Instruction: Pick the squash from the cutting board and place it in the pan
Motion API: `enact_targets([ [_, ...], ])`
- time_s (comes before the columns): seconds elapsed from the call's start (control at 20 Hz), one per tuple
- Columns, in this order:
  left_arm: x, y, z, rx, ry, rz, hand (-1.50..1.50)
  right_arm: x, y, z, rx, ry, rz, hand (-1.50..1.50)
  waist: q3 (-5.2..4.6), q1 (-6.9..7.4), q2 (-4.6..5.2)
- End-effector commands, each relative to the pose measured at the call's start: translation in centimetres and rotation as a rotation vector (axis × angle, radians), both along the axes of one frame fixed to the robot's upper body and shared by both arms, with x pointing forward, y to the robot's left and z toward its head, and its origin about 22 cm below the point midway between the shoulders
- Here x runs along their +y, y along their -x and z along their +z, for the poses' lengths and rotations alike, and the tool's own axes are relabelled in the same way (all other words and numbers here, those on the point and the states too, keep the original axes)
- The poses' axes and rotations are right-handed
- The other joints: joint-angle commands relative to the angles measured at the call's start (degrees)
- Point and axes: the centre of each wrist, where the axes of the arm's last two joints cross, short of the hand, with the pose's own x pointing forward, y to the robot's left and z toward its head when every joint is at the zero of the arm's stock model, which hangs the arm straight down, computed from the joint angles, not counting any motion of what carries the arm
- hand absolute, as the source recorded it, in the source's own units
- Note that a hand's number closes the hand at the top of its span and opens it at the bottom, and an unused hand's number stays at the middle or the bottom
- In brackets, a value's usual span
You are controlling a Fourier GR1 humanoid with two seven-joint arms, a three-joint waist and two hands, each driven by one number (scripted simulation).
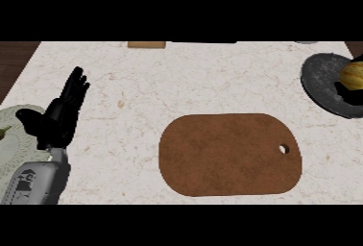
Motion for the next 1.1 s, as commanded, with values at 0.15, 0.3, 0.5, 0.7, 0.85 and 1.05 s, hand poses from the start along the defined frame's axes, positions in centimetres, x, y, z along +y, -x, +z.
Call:
enact_targets([
  [0.15, -0.3, -1.4, 1.6, -0.018, -0.005, -0.037, 0.00, -3.8, -1.6, -2.4, -0.027, 0.115, -0.143, 1.50, 0.19, 2.18, 1.00],
  [0.3, -1.2, -1.1, 0.9, -0.033, 0.006, -0.041, 0.00, -4.7, -1.4, -3.9, -0.002, 0.124, -0.153, 1.50, 0.27, 2.97, 1.38],
  [0.5, -1.4, -0.9, 0.4, -0.021, 0.015, -0.060, 0.00, -6.1, -1.4, -3.2, -0.028, 0.084, -0.182, 1.50, 0.37, 3.67, 1.81],
  [0.7, -2.7, -1.1, 0.3, -0.026, 0.015, -0.073, 0.00, -5.8, -1.5, -4.7, 0.041, -0.034, -0.151, 1.50, 0.47, 4.06, 2.19],
  [0.85, -2.3, -1.3, 1.8, -0.032, 0.012, -0.082, 0.00, -5.7, -0.8, -7.0, 0.247, -0.146, -0.095, -1.50, 0.48, 4.70, 1.77],
  [1.05, -2.8, -1.7, 1.7, -0.033, 0.012, -0.070, 0.00, -5.3, -1.1, -7.3, 0.289, -0.243, -0.007, -1.50, 0.49, 3.96, 1.84],
])
